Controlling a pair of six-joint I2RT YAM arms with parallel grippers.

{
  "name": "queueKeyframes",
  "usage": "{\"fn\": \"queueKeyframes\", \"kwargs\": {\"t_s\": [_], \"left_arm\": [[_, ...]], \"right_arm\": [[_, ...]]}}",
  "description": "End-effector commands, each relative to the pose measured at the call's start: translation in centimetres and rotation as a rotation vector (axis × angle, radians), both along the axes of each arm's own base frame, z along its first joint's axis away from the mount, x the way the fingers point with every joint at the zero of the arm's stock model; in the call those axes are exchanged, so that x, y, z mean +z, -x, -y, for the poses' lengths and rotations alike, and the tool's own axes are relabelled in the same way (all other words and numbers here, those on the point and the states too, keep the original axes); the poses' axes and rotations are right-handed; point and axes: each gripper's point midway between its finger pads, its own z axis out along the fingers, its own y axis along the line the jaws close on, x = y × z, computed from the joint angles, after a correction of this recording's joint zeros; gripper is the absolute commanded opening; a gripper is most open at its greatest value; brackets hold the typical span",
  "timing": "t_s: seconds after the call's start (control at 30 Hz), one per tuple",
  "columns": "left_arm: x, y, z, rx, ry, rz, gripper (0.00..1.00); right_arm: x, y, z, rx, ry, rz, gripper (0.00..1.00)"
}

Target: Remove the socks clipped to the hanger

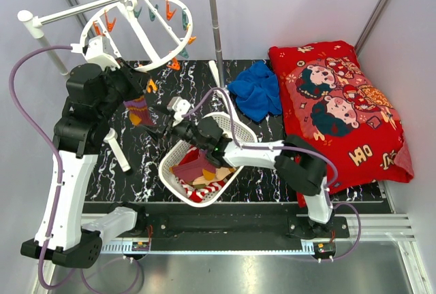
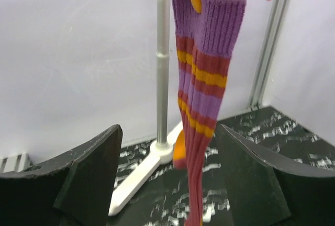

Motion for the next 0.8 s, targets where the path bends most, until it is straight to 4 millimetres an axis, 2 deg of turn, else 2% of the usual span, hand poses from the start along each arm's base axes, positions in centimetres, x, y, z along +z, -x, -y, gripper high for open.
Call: {"fn": "queueKeyframes", "kwargs": {"t_s": [0.0,0.03,0.07,0.1,0.17,0.33,0.43,0.5,0.57,0.6,0.67,0.7,0.73,0.77], "left_arm": [[2.6,0.6,0.9,-0.049,0.052,0.096,0.18],[2.6,0.6,1.0,-0.052,0.057,0.099,0.18],[2.8,0.6,1.1,-0.057,0.064,0.102,0.18],[2.7,0.7,1.1,-0.058,0.064,0.102,0.18],[2.7,0.7,1.2,-0.061,0.067,0.103,0.18],[2.5,0.7,1.3,-0.065,0.07,0.103,0.18],[2.3,0.7,1.5,-0.072,0.078,0.099,0.18],[2.3,0.7,1.6,-0.078,0.087,0.1,0.19],[2.3,0.8,1.7,-0.085,0.094,0.102,0.19],[2.3,0.8,1.8,-0.087,0.094,0.102,0.19],[2.4,0.9,1.8,-0.089,0.091,0.105,0.19],[2.3,1.0,1.7,-0.087,0.091,0.103,0.19],[2.4,1.2,1.6,-0.086,0.09,0.105,0.21],[2.1,1.2,1.5,-0.082,0.083,0.099,0.23]], "right_arm": [[2.1,-1.3,-1.8,0.048,-0.107,0.093,0.8],[1.5,-1.8,-2.2,0.039,-0.093,0.085,0.8],[0.0,-2.8,-2.7,0.015,-0.072,0.067,0.8],[0.4,-3.2,-3.1,0.004,-0.082,0.07,0.8],[-1.4,-4.4,-3.8,-0.02,-0.054,0.055,0.8],[-2.2,-5.7,-4.6,-0.058,-0.035,0.057,0.77],[-2.4,-5.9,-4.9,-0.057,-0.033,0.061,0.72],[-2.0,-5.9,-5.1,-0.055,-0.039,0.062,0.64],[-2.0,-6.1,-5.3,-0.058,-0.034,0.059,0.5],[-2.0,-6.1,-5.3,-0.056,-0.032,0.059,0.36],[-1.8,-5.6,-5.2,-0.037,-0.03,0.052,0.23],[-1.6,-5.3,-5.1,-0.025,-0.035,0.041,0.07],[-1.2,-4.9,-5.0,-0.011,-0.045,0.041,0.0],[-0.5,-4.5,-4.4,-0.003,-0.055,0.034,0.0]]}}
